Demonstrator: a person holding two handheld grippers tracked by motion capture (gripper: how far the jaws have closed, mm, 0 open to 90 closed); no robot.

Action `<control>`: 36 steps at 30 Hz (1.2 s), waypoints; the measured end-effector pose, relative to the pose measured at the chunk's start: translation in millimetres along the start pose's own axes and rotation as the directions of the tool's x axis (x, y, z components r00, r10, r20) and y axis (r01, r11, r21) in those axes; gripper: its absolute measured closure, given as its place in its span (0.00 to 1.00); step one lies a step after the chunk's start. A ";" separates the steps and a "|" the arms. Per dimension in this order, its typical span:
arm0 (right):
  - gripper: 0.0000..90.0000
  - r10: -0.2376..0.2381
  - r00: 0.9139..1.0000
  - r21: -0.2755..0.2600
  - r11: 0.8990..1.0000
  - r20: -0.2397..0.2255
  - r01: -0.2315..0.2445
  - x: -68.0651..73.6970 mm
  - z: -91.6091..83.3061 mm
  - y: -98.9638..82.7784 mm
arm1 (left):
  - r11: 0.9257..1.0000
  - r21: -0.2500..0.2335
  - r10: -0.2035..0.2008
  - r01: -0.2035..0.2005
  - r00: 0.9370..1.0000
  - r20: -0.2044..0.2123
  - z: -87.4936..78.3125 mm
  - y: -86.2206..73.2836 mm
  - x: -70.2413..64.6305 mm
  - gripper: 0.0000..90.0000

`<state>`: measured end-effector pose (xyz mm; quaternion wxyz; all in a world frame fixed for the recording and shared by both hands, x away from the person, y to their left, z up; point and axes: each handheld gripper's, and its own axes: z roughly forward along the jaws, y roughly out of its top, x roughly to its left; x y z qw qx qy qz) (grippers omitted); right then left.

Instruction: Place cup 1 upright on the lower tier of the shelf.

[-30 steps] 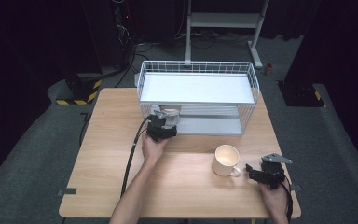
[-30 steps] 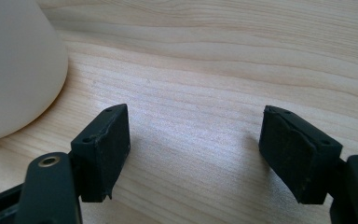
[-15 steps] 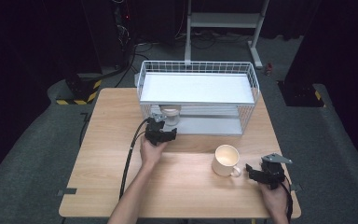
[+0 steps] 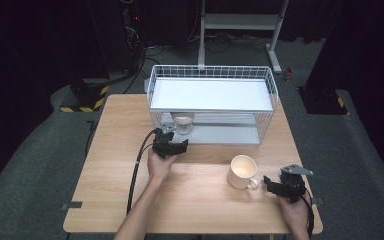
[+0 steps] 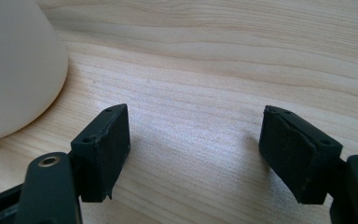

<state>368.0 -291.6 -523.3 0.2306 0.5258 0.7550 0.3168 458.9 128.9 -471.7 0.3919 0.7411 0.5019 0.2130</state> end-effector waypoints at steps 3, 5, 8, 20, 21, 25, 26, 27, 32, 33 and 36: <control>0.28 0.001 1.000 0.000 1.000 0.000 -0.001 0.1 -0.1 0.0 | 1.000 -0.005 0.005 -0.005 1.000 0.000 -4.0 0.2 0.5 0.31; 0.28 0.001 1.000 0.000 1.000 0.000 -0.001 0.1 0.0 0.0 | 1.000 -0.010 -0.001 0.001 1.000 0.007 -5.9 0.1 0.0 0.31; 0.28 0.001 1.000 0.000 1.000 0.000 -0.001 0.1 0.0 0.0 | 1.000 -0.015 -0.011 0.011 1.000 0.019 -8.7 -0.9 -0.4 0.31; 0.28 0.001 1.000 0.000 1.000 0.000 -0.001 0.1 0.0 0.0 | 1.000 -0.013 -0.004 0.005 0.999 0.035 -19.8 -4.6 -1.0 0.31; 0.28 0.001 1.000 0.000 1.000 0.000 -0.001 0.1 0.0 0.0 | 1.000 -0.013 -0.004 0.005 0.999 0.035 -19.8 -4.6 -1.0 0.31; 0.28 0.001 1.000 0.000 1.000 0.000 -0.001 0.1 0.0 0.0 | 1.000 -0.011 -0.007 0.007 0.999 0.041 -23.3 -6.0 -1.3 0.31; 0.28 0.001 1.000 0.000 1.000 0.000 -0.001 0.0 0.0 0.0 | 1.000 -0.012 -0.005 0.005 0.999 0.042 -25.0 -6.7 -1.1 0.31; 0.28 0.001 1.000 0.000 1.000 0.000 -0.001 0.0 0.0 0.0 | 1.000 -0.012 -0.005 0.005 0.999 0.042 -25.0 -6.7 -1.1 0.31; 0.28 0.002 1.000 0.000 1.000 0.000 -0.002 0.1 0.0 0.0 | 1.000 -0.015 -0.013 0.014 0.999 0.045 -28.8 -9.4 -0.4 0.31; 0.28 0.000 1.000 0.000 1.000 0.000 0.000 0.0 0.0 0.0 | 1.000 -0.017 -0.015 0.016 0.999 0.044 -29.1 -10.0 -0.3 0.31; 0.28 0.001 1.000 0.001 1.000 0.000 -0.001 0.1 0.0 0.0 | 1.000 -0.011 -0.022 0.023 0.999 0.046 -32.2 -13.3 1.0 0.31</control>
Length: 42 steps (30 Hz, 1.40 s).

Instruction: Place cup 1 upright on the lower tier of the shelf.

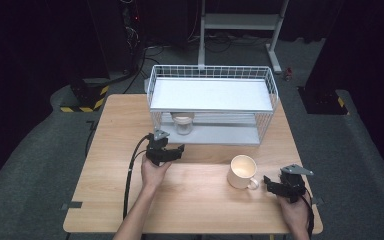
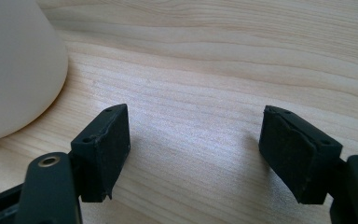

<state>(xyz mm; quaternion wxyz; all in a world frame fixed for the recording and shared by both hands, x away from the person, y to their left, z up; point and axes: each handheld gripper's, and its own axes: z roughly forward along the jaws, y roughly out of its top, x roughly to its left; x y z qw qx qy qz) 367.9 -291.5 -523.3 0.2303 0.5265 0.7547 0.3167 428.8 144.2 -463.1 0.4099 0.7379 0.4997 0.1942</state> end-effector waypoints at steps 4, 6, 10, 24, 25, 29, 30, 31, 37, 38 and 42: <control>0.28 0.000 1.000 0.000 1.000 0.000 0.000 0.0 0.0 0.0 | 1.000 0.008 0.006 -0.006 1.000 -0.003 -2.6 -0.8 -0.4 0.31; 0.28 0.000 1.000 0.000 1.000 0.000 0.000 0.0 0.0 0.0 | 1.000 0.000 0.003 -0.003 1.000 0.001 -4.9 -1.2 -0.7 0.31; 0.28 0.000 1.000 0.000 1.000 0.000 0.000 0.0 0.0 0.0 | 1.000 -0.002 0.000 0.000 1.000 0.004 -10.1 -4.0 -1.1 0.31; 0.28 0.000 1.000 0.000 1.000 0.000 0.000 0.0 0.0 0.0 | 1.000 0.000 -0.008 0.008 1.000 0.008 -19.8 -13.4 -0.3 0.31; 0.28 0.000 1.000 0.000 1.000 0.000 0.000 0.0 0.0 0.0 | 1.000 0.000 -0.008 0.008 1.000 0.008 -19.8 -13.4 -0.3 0.31; 0.28 0.000 1.000 0.000 1.000 0.000 0.000 0.0 0.0 0.0 | 1.000 -0.001 -0.013 0.013 1.000 0.006 -23.4 -16.3 1.0 0.31; 0.28 0.000 1.000 0.000 1.000 0.000 0.000 0.0 0.0 0.0 | 1.000 0.000 -0.014 0.014 1.000 0.004 -24.8 -17.9 1.9 0.31; 0.28 0.000 1.000 0.000 1.000 0.000 0.000 0.0 0.0 0.0 | 1.000 0.000 -0.014 0.014 1.000 0.004 -24.8 -17.9 1.9 0.31; 0.28 0.000 1.000 0.000 1.000 0.000 0.000 0.0 0.0 0.0 | 1.000 0.000 -0.014 0.014 1.000 -0.001 -28.6 -22.2 2.2 0.31; 0.28 0.000 1.000 0.000 1.000 0.000 0.000 0.0 0.0 0.0 | 1.000 0.001 -0.016 0.016 1.000 0.002 -29.7 -23.9 2.5 0.31; 0.28 0.000 1.000 0.000 1.000 0.000 0.000 0.0 0.0 0.0 | 1.000 -0.001 -0.021 0.021 1.000 0.003 -31.4 -26.5 2.2 0.31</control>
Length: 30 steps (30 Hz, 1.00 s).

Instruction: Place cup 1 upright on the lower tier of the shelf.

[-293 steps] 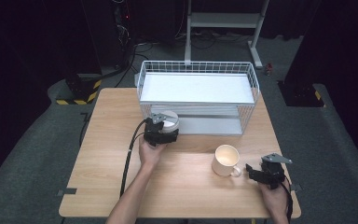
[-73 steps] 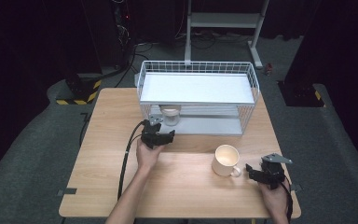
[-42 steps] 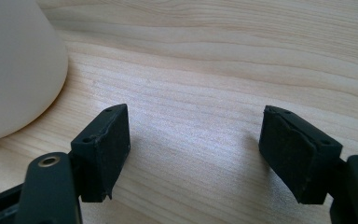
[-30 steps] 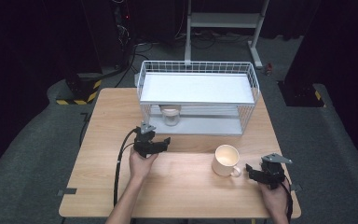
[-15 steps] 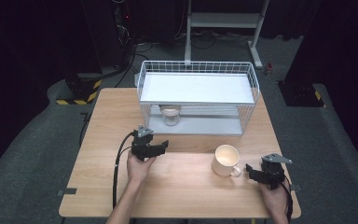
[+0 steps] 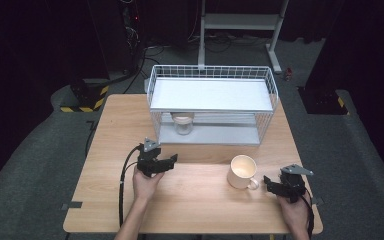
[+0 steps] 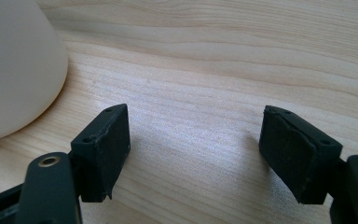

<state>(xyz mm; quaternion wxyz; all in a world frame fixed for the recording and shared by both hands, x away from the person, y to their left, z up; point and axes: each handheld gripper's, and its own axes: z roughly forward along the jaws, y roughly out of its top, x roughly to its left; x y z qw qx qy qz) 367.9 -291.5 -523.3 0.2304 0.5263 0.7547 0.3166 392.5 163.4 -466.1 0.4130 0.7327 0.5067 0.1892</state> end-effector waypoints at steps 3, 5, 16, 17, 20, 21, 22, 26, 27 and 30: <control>0.28 0.000 1.000 0.000 1.000 0.000 0.000 0.0 0.0 0.0 | 1.000 -0.001 0.004 -0.004 1.000 -0.003 -1.1 -1.2 -0.1 0.31; 0.28 0.000 1.000 0.000 1.000 0.000 0.000 0.0 0.0 0.0 | 1.000 -0.002 -0.002 0.002 1.000 -0.001 -1.9 -2.5 -0.2 0.31; 0.28 0.000 1.000 0.000 1.000 0.000 0.000 0.0 0.0 0.0 | 1.000 0.000 -0.013 0.013 1.000 0.002 -6.0 -11.1 0.1 0.30; 0.28 0.000 1.000 0.000 1.000 0.000 0.000 0.0 0.0 0.0 | 1.000 -0.002 -0.014 0.014 1.000 0.004 -6.2 -12.2 0.2 0.30; 0.28 0.000 1.000 0.000 1.000 0.000 0.000 0.0 0.0 0.0 | 1.000 0.000 -0.017 0.017 1.000 0.001 -7.2 -15.5 0.5 0.30; 0.28 0.000 1.000 0.000 1.000 0.000 0.000 0.0 0.0 0.0 | 1.000 0.006 -0.015 0.015 1.000 0.001 -7.4 -16.4 0.7 0.30; 0.28 0.000 1.000 0.000 1.000 0.000 0.000 0.0 0.0 0.0 | 1.000 0.008 -0.008 0.008 1.000 -0.007 -7.2 -17.6 0.1 0.30; 0.28 0.000 1.000 0.000 1.000 0.000 0.000 0.0 0.0 0.0 | 1.000 0.007 -0.011 0.011 1.000 -0.007 -8.3 -20.1 0.2 0.30; 0.28 0.000 1.000 0.000 1.000 0.000 0.000 0.0 0.0 0.0 | 1.000 0.005 -0.015 0.015 1.000 -0.005 -8.4 -20.9 0.1 0.30; 0.28 0.000 1.000 0.000 1.000 0.000 0.000 0.0 0.0 0.0 | 1.000 0.009 -0.015 0.015 1.000 -0.010 -9.0 -24.1 0.3 0.30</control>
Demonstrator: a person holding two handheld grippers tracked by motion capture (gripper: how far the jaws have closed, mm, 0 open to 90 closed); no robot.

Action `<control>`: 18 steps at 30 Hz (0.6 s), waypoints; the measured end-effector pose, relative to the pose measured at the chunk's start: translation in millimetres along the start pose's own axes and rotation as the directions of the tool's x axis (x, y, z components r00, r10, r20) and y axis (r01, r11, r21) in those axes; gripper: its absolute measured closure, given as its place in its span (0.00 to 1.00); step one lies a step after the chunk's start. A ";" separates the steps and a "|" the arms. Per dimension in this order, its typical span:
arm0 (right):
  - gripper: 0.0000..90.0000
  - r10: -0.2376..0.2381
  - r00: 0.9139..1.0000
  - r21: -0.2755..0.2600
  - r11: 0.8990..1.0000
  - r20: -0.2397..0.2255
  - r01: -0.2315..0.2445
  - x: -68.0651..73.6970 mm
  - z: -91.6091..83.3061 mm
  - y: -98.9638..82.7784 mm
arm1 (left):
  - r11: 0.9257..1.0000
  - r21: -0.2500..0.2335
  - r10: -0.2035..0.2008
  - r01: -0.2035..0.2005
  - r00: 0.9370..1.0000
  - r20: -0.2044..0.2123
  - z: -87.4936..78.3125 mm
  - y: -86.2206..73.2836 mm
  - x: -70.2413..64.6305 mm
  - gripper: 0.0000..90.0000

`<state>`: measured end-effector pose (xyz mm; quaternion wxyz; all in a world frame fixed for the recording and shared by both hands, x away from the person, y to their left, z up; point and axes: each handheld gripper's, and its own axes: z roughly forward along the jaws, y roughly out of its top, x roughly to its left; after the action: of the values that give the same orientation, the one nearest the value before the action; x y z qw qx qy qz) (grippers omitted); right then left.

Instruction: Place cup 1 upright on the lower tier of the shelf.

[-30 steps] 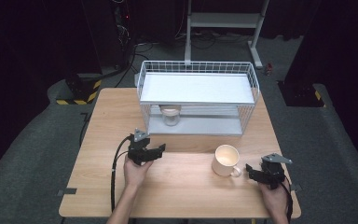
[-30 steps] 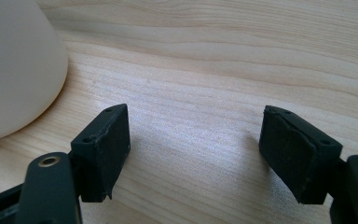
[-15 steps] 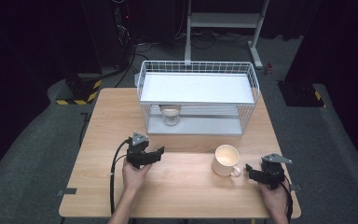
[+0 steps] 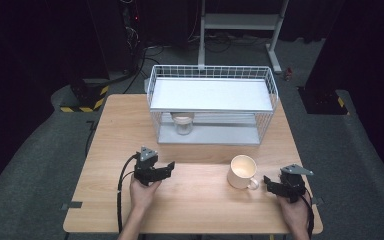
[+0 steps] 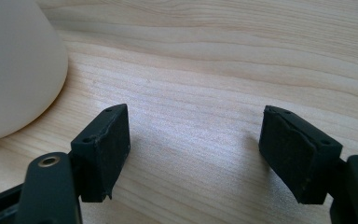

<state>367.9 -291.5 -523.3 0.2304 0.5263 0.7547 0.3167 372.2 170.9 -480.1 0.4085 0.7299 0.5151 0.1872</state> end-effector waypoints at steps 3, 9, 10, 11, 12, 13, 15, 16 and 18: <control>0.28 0.001 1.000 0.000 1.000 0.000 -0.001 0.0 0.0 0.0 | 1.000 0.003 -0.007 0.007 1.000 0.001 -0.7 -3.0 -0.2 0.30; 0.28 0.000 1.000 0.000 1.000 0.000 0.000 0.0 0.0 0.0 | 1.000 0.002 -0.008 0.008 1.000 -0.003 -2.4 -8.3 -1.5 0.30; 0.28 0.000 1.000 0.000 1.000 0.000 0.000 0.0 0.0 0.0 | 1.000 0.004 -0.009 0.009 1.000 -0.006 -2.6 -10.7 -2.2 0.30; 0.28 0.000 1.000 0.000 1.000 0.000 0.000 0.0 0.0 0.0 | 1.000 0.005 -0.009 0.009 1.000 -0.004 -2.5 -11.9 -2.5 0.30; 0.28 0.000 1.000 0.000 1.000 0.000 0.000 0.0 0.0 0.0 | 1.000 0.005 -0.009 0.009 1.000 -0.004 -2.5 -11.9 -2.5 0.30; 0.28 0.000 1.000 0.000 1.000 0.000 0.000 0.0 0.0 0.0 | 1.000 0.007 -0.009 0.009 1.000 -0.006 -2.2 -13.1 -2.9 0.30; 0.28 0.000 1.000 0.000 1.000 0.000 0.000 0.0 0.0 0.0 | 1.000 0.012 -0.006 0.006 1.000 -0.010 -1.8 -15.5 -3.6 0.30; 0.28 -0.001 1.000 0.000 1.000 0.000 0.001 -0.1 0.0 0.0 | 1.000 0.014 0.000 0.001 1.000 -0.017 -1.8 -17.9 -4.5 0.30; 0.28 0.000 1.000 0.000 1.000 0.000 0.000 0.0 0.0 0.0 | 1.000 0.015 -0.003 0.003 1.000 -0.019 -1.5 -20.3 -5.0 0.30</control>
<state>367.9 -291.5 -523.3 0.2304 0.5265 0.7546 0.3166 357.0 169.7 -494.4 0.3986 0.7304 0.5213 0.1896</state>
